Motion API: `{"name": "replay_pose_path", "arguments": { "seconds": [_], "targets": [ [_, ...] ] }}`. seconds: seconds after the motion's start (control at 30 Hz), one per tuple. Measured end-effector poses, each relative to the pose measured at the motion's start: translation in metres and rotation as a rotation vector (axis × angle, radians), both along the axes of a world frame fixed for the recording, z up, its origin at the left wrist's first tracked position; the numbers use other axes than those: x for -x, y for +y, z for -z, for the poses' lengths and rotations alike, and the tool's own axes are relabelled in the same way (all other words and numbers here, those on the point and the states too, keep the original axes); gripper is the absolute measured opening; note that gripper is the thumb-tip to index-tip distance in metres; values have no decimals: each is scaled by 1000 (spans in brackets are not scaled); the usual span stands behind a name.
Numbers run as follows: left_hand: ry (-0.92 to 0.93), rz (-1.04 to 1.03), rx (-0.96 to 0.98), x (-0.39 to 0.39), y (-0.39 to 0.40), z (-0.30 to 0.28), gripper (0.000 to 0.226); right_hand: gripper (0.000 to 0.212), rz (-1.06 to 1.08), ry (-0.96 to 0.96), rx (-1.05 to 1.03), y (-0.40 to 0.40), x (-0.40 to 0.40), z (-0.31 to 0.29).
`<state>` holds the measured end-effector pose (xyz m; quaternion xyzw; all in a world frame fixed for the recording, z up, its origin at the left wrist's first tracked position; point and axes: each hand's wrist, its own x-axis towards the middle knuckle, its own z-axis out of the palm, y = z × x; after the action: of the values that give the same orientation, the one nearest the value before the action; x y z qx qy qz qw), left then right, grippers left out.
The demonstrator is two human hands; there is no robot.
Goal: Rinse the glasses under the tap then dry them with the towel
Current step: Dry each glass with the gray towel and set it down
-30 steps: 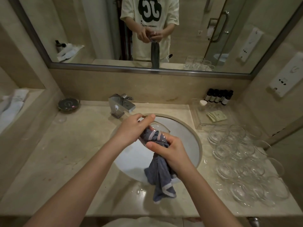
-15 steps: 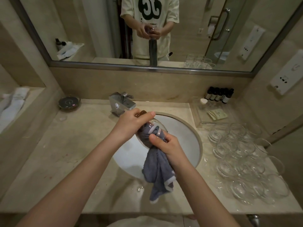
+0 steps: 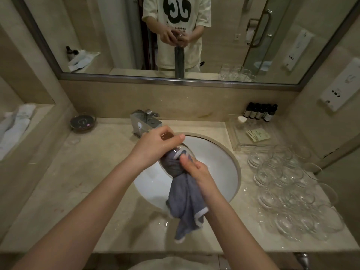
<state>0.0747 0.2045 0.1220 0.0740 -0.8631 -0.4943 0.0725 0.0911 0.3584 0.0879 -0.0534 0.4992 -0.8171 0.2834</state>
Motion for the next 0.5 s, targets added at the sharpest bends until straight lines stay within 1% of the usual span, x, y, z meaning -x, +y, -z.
{"name": "replay_pose_path", "arguments": {
  "seconds": [0.03,0.07,0.1,0.13,0.17,0.2,0.23,0.27,0.3,0.33,0.37,0.4,0.43,0.5],
  "targets": [
    [76,36,2,-2,0,0,46,53,-46,-140,121,1,2,4],
    [145,98,-13,-5,-1,0,38,72,-71,-245,214,1,2,2],
    [185,167,-51,-6,-3,1,34,82,-73,-286,260,0,1,2],
    [189,211,-91,-8,-4,1,32,82,-60,-262,255,0,1,4],
    [153,235,-154,-8,-6,1,32,73,-13,-189,199,0,2,6],
    [62,221,-233,-9,-6,-1,35,57,43,-97,117,-1,3,5],
    [-80,170,-329,-9,-6,-5,43,43,98,10,12,-1,3,4],
    [-226,107,-383,-7,-7,-7,53,38,141,128,-102,-3,3,4],
    [-312,66,-363,-5,-7,-8,63,43,157,238,-222,-3,2,6],
    [-321,43,-290,-3,-6,-7,72,48,155,328,-316,-4,0,6],
    [-267,23,-199,-3,-4,-5,79,46,156,363,-341,-6,1,9],
    [-172,6,-132,-3,-3,-1,82,40,147,317,-307,-6,1,6],
    [-80,-14,-100,-5,-2,2,78,37,116,221,-236,-5,1,5],
    [84,6,-98,-11,-2,5,57,51,-12,-61,-3,0,4,4]
  ]
}}
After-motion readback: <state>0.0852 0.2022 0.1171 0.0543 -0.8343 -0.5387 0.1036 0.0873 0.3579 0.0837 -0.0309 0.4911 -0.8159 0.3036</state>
